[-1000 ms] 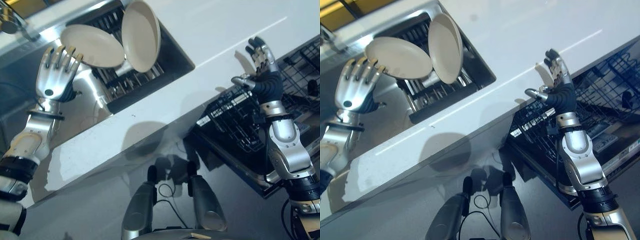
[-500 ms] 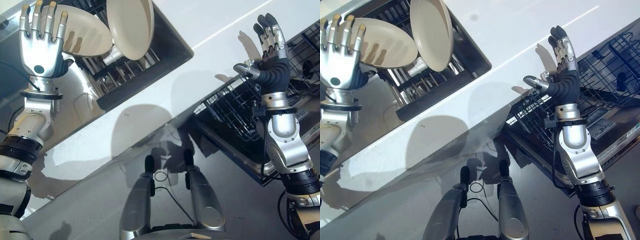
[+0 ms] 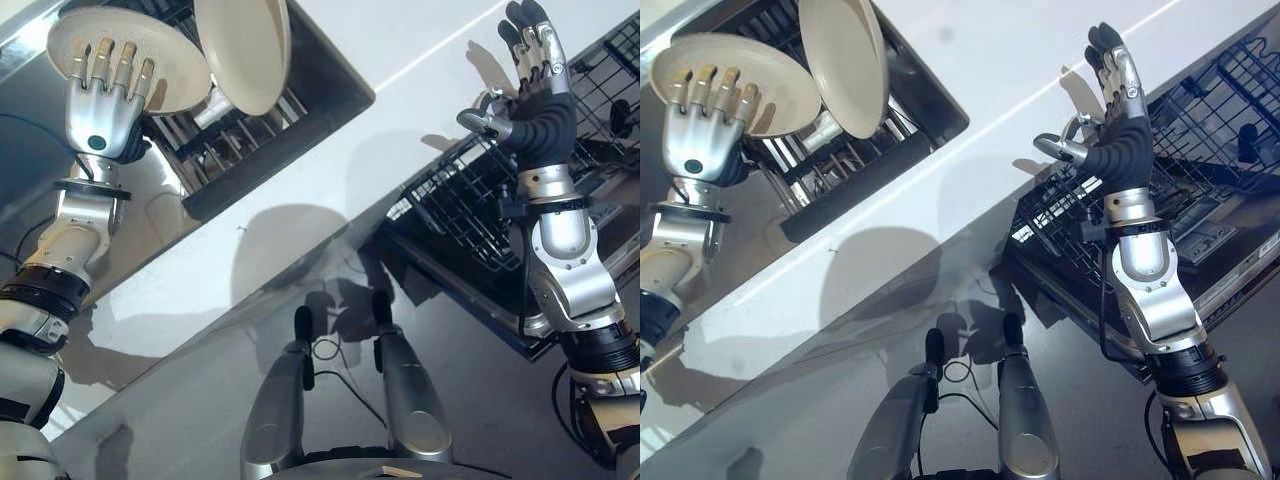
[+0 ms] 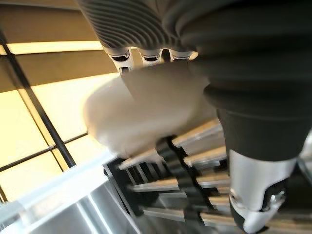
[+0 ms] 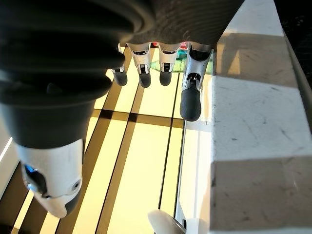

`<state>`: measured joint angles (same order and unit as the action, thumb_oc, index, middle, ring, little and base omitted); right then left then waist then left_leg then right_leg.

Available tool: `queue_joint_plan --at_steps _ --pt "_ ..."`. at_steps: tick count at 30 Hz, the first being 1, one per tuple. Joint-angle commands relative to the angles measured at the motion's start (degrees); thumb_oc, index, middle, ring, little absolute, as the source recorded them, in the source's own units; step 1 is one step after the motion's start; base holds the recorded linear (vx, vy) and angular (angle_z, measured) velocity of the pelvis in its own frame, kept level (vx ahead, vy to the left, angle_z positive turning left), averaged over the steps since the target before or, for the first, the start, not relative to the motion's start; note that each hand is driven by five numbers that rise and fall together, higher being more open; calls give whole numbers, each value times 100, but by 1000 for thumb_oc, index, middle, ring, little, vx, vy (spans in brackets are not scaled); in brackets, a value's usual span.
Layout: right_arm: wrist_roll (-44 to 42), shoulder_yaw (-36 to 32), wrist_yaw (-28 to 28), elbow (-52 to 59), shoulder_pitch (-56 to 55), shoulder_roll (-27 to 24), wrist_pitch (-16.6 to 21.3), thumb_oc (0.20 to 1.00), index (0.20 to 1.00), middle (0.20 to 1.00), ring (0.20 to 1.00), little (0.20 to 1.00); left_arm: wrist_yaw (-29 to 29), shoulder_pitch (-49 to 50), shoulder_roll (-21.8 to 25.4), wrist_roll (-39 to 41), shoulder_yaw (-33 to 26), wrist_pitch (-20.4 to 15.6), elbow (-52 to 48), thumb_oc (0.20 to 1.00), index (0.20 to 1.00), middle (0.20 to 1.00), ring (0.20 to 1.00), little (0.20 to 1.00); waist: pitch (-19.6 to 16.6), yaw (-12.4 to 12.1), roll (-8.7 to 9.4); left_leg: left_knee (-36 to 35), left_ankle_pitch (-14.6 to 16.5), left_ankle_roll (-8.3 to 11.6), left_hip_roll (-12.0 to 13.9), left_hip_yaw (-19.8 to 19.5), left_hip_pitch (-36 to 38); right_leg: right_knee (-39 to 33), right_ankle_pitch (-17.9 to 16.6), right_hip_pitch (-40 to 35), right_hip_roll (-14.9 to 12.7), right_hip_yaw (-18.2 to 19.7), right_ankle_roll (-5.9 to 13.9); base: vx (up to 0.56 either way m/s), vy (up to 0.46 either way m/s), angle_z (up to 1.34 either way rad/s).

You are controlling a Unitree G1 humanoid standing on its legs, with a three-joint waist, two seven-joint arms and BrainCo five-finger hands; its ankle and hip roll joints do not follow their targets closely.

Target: Pick up plates and place into dishwasher.

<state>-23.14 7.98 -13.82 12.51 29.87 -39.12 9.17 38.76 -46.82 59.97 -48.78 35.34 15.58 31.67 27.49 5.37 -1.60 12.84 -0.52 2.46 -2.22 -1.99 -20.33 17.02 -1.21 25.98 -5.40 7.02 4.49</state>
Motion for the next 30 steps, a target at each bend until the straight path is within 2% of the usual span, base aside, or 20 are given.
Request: queue_joint_plan --at_steps 1,4,6,7,8,9,22,30 --pt "-44 287 -2 -643 24 -120 -617 1000 1000 1000 1000 1000 -70 -735 118 -174 -111 306 401 1000 1000 1000 1000 1000 197 -63 -11 288 159 -328 -313 61 -72 -467 -312 -319 -71 30 4 -11 67 -5" --pt "15 335 -29 -675 26 -88 -577 1000 1000 1000 1000 1000 -118 -899 11 -72 56 399 746 1000 1000 1000 1000 1000 230 -10 5 253 141 -351 -319 89 -128 -495 -377 -235 -46 84 9 4 62 -4" --pt "36 350 -33 -683 7 -104 -528 1000 1000 1000 1000 1000 -141 -983 -31 -2 134 481 896 724 724 724 724 724 230 16 1 212 130 -368 -336 109 -135 -530 -416 -204 -51 100 14 9 70 -3" --pt "43 357 -26 -689 0 -108 -508 1000 1000 1000 1000 1000 -153 -1030 -52 31 148 475 1006 517 517 517 517 517 230 31 2 201 126 -372 -343 124 -139 -547 -430 -195 -54 104 14 4 77 -2" --pt "52 359 -9 -702 3 -109 -493 1000 1000 1000 1000 1000 -160 -1078 -82 44 169 512 1097 266 266 266 266 266 230 53 -1 188 121 -371 -349 140 -147 -565 -446 -181 -57 114 14 1 72 -2" --pt "56 359 -6 -705 6 -113 -490 1000 1000 1000 1000 1000 -181 -1097 -101 44 180 533 1117 200 200 200 200 200 230 60 -3 183 116 -370 -353 146 -153 -573 -453 -173 -57 119 14 2 74 -1" --pt "37 219 202 -713 -20 -276 -580 1000 1000 1000 1000 1000 -73 -1124 -258 253 89 587 1433 200 200 200 200 200 230 134 -135 98 96 -361 -421 214 -33 -566 -444 -194 -147 101 10 3 56 -2" --pt "-33 121 359 -604 -78 -441 -805 1000 1000 1000 1000 1000 444 -823 -208 460 -267 528 1308 200 200 200 200 200 99 113 -299 33 81 -319 -451 203 121 -530 -355 -276 -238 37 -9 13 46 3"
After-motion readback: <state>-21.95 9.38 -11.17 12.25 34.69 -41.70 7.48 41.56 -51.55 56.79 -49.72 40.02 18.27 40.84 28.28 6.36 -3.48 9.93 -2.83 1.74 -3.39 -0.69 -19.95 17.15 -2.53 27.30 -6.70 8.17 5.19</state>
